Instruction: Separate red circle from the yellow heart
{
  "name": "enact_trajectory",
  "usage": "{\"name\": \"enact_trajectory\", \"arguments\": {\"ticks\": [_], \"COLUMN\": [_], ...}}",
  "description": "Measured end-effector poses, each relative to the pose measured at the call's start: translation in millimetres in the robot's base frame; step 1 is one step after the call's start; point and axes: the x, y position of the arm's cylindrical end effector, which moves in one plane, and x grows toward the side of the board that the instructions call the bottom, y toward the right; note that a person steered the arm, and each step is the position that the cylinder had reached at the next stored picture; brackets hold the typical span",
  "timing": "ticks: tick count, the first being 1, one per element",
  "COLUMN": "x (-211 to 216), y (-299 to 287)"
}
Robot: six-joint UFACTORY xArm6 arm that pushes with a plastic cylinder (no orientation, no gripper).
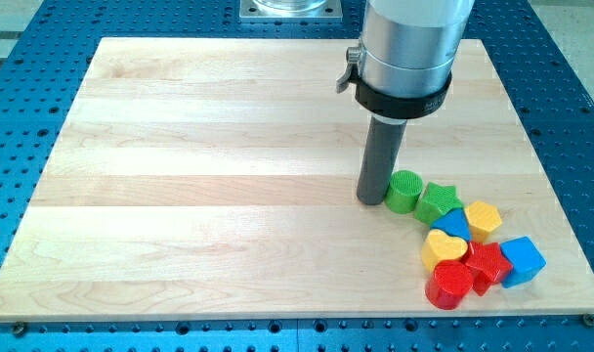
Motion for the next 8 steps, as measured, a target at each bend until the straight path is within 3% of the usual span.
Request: {"name": "enact_trajectory", "arguments": {"ticks": [2, 3, 4, 5, 6, 8], "x": [7.3, -57.8, -46.1, 24.5, 114.5, 127.4], "y": [-11.6, 27.1, 137.9, 238.2, 240.0, 181.1]}}
